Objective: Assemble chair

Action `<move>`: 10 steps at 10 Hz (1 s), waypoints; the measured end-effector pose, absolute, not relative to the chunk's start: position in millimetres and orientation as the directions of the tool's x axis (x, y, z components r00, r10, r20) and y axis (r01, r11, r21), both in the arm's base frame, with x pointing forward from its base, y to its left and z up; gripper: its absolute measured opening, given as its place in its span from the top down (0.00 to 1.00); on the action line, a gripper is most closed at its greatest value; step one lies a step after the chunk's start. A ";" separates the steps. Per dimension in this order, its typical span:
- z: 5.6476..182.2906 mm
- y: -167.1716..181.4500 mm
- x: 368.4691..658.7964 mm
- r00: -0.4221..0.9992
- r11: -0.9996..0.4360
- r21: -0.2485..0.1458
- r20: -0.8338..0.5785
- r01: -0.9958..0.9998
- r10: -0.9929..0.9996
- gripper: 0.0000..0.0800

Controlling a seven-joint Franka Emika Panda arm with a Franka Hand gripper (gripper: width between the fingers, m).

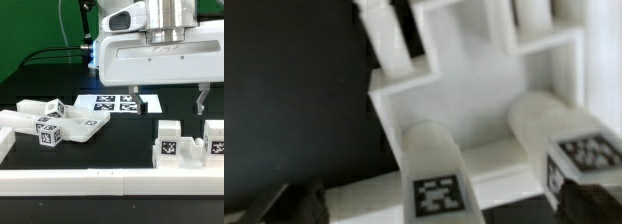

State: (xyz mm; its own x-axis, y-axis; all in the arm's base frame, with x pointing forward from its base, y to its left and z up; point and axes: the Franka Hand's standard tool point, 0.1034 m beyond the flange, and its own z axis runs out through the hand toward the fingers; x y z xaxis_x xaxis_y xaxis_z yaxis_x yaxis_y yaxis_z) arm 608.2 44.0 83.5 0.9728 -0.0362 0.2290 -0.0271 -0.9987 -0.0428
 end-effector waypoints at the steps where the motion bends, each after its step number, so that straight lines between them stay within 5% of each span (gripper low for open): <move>1: 81.0 38.3 606.4 0.965 -0.997 -0.012 0.251 0.081 0.076 0.19; 4: 78.9 33.1 603.3 0.955 -0.992 0.013 0.269 0.127 0.126 0.19; 5: 76.4 25.8 600.4 0.971 -0.994 -0.029 0.220 0.102 0.093 0.19; 6: 79.0 23.2 605.3 0.963 -0.996 -0.028 0.260 0.085 0.075 0.19; 10: 63.7 12.0 609.5 0.854 -0.996 0.076 0.513 0.050 0.082 0.19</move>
Offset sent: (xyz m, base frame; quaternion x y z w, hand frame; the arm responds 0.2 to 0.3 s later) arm 0.0000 0.0000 0.0000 0.0000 0.0650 0.0000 0.9979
